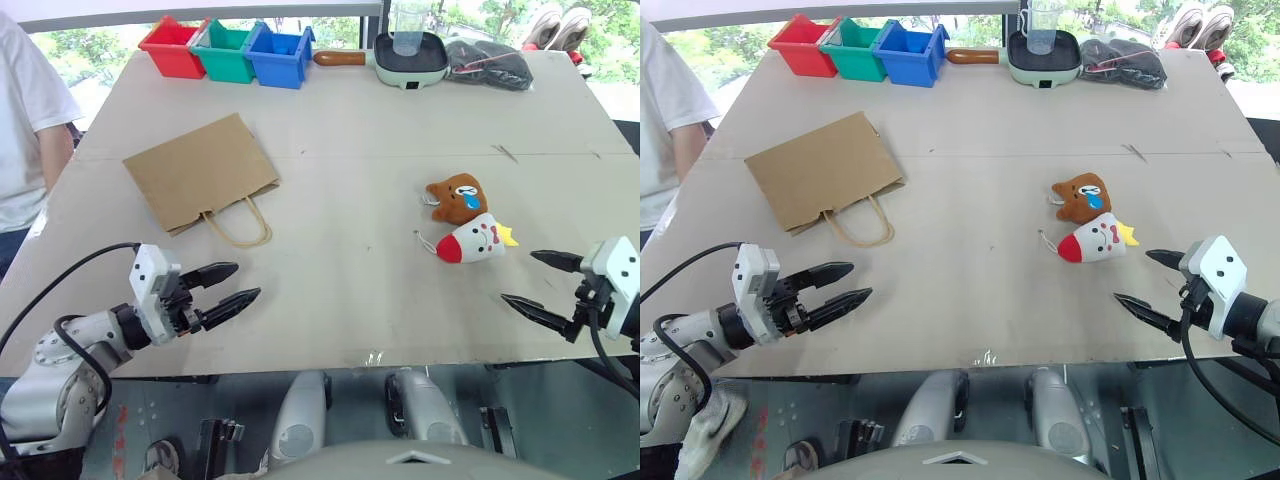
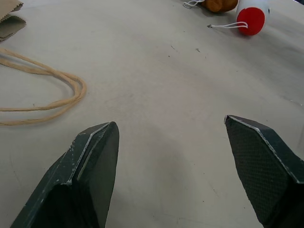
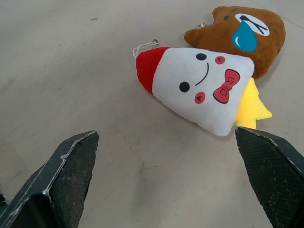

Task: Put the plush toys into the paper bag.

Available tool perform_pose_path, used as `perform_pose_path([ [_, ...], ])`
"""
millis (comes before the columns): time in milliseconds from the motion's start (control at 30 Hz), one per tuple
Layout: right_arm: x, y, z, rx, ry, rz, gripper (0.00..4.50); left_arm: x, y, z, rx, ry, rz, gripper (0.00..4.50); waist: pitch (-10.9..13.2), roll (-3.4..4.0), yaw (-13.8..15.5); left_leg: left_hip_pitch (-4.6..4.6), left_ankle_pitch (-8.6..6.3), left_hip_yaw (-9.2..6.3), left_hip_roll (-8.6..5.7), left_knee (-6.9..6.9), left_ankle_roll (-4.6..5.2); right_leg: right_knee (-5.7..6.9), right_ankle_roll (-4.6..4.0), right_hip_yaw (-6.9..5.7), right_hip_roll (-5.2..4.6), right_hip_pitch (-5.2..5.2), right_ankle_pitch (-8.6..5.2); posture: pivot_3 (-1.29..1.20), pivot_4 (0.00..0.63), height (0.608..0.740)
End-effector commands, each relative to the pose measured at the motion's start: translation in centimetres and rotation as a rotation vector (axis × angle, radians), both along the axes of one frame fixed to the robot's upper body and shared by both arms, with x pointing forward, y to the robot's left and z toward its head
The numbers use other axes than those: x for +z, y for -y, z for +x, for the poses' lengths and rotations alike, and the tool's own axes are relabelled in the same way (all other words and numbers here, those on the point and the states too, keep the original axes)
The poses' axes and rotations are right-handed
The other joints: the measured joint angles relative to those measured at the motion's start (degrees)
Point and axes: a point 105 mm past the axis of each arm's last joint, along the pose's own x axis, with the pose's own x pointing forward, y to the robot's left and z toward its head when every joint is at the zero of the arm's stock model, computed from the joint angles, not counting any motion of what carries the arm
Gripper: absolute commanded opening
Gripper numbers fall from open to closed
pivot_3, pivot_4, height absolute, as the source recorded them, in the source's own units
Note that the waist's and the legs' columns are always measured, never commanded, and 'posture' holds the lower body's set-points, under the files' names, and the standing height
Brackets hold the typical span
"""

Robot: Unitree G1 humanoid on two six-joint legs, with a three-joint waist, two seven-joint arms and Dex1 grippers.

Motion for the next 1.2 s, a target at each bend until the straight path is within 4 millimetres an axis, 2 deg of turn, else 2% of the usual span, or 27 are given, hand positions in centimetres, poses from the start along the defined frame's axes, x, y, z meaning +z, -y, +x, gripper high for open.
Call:
perform_pose_path([
  [33, 0.8, -1.1, 0.6, 0.030, 0.080, 0.012, 4.50, 1.0, 0.6, 1.0, 0.004, 0.067, 0.000, 3.85, 0.00, -0.01, 0.00, 0.00, 0.00, 0.00, 0.00, 0.00, 0.00, 0.00, 0.00, 0.00, 0.00, 0.00, 0.00, 0.00, 0.150, 0.740],
  [133, 0.8, -4.2, 1.7, 0.119, 0.182, 0.046, 4.50, 2.1, 0.1, 3.9, 0.128, 0.144, 0.033, 3.85, -0.01, -0.02, 0.04, -0.02, 0.00, -0.11, 0.02, 0.12, 0.00, 0.00, 0.05, -0.07, 0.07, 0.04, 0.00, 0.00, 0.150, 0.740],
  [233, 1.1, -7.0, 1.4, 0.231, 0.196, 0.124, 4.50, 3.0, -0.7, 5.1, 0.171, 0.217, 0.099, 3.85, -0.02, -0.01, -0.05, 0.02, 0.00, -0.11, 0.02, 0.10, 0.00, 0.03, 0.01, -0.05, 0.09, 0.08, 0.04, 0.00, 0.150, 0.740],
  [333, 1.7, -9.3, 0.8, 0.323, 0.194, 0.203, 4.50, 3.4, -1.8, 4.6, 0.120, 0.288, 0.242, 3.85, -0.01, -0.03, -0.35, 0.01, 0.00, -0.07, 0.01, 0.04, 0.00, -0.02, -0.15, 0.02, 0.08, 0.07, 0.14, 0.00, 0.150, 0.740],
  [433, 1.3, -10.6, 0.6, 0.366, 0.189, 0.212, 4.50, 2.8, -3.5, 4.2, 0.068, 0.321, 0.405, 3.85, 0.00, -0.04, -0.23, 0.01, 0.00, -0.10, 0.02, -0.08, -0.01, -0.04, -0.17, -0.03, 0.08, 0.04, 0.13, 0.00, 0.150, 0.740],
  [500, 1.0, -11.1, 0.7, 0.375, 0.187, 0.216, 4.50, 2.3, -4.9, 4.4, 0.062, 0.348, 0.514, 3.85, 0.01, -0.01, 0.05, 0.02, -0.01, -0.12, 0.03, -0.10, -0.01, -0.04, -0.19, -0.07, 0.08, 0.03, 0.12, 0.00, 0.150, 0.740],
  [567, 1.2, -11.5, 0.8, 0.383, 0.192, 0.221, 4.50, 2.2, -5.4, 4.7, 0.056, 0.372, 0.561, 3.85, 0.02, -0.01, 0.12, 0.01, 0.00, -0.13, 0.02, -0.09, -0.01, -0.04, -0.19, -0.10, 0.05, 0.03, 0.12, 0.00, 0.150, 0.740],
  [767, 1.7, -12.0, 0.5, 0.383, 0.194, 0.238, 4.50, 1.7, -5.4, 6.7, 0.043, 0.439, 0.640, 3.85, -0.04, -0.11, 0.52, 0.00, 0.00, -0.12, -0.03, 0.03, -0.01, -0.04, -0.16, -0.16, -0.04, 0.09, 0.13, 0.00, 0.150, 0.740],
  [1000, 2.2, -11.9, 0.2, 0.352, 0.213, 0.240, 4.50, 1.0, -4.4, 9.0, -0.006, 0.479, 0.679, 3.85, -0.05, -0.12, 0.03, -0.01, 0.00, -0.15, -0.02, 0.02, -0.01, 0.04, -0.15, -0.18, 0.00, 0.07, 0.14, 0.00, 0.150, 0.740],
  [1033, 2.3, -11.9, 0.2, 0.348, 0.214, 0.240, 4.50, 1.0, -4.2, 9.3, -0.008, 0.479, 0.662, 3.35, -0.05, -0.12, 0.02, -0.01, 0.00, -0.16, -0.02, 0.02, -0.01, 0.07, -0.15, -0.18, 0.00, 0.07, 0.14, 0.00, 0.150, 0.740],
  [1067, 2.3, -11.9, 0.1, 0.343, 0.213, 0.241, 4.50, 1.1, -4.0, 9.5, -0.005, 0.473, 0.636, 3.12, -0.05, -0.12, 0.02, -0.01, 0.00, -0.17, -0.03, 0.02, -0.01, 0.09, -0.15, -0.18, 0.01, 0.07, 0.14, 0.00, 0.150, 0.740],
  [1200, 2.2, -11.9, -0.1, 0.327, 0.215, 0.242, 4.50, 1.0, -3.3, 9.7, -0.041, 0.449, 0.561, 1.20, -0.06, -0.14, -0.02, -0.01, 0.00, -0.18, -0.02, 0.03, -0.01, 0.16, -0.15, -0.19, 0.01, 0.07, 0.14, 0.00, 0.150, 0.740],
])
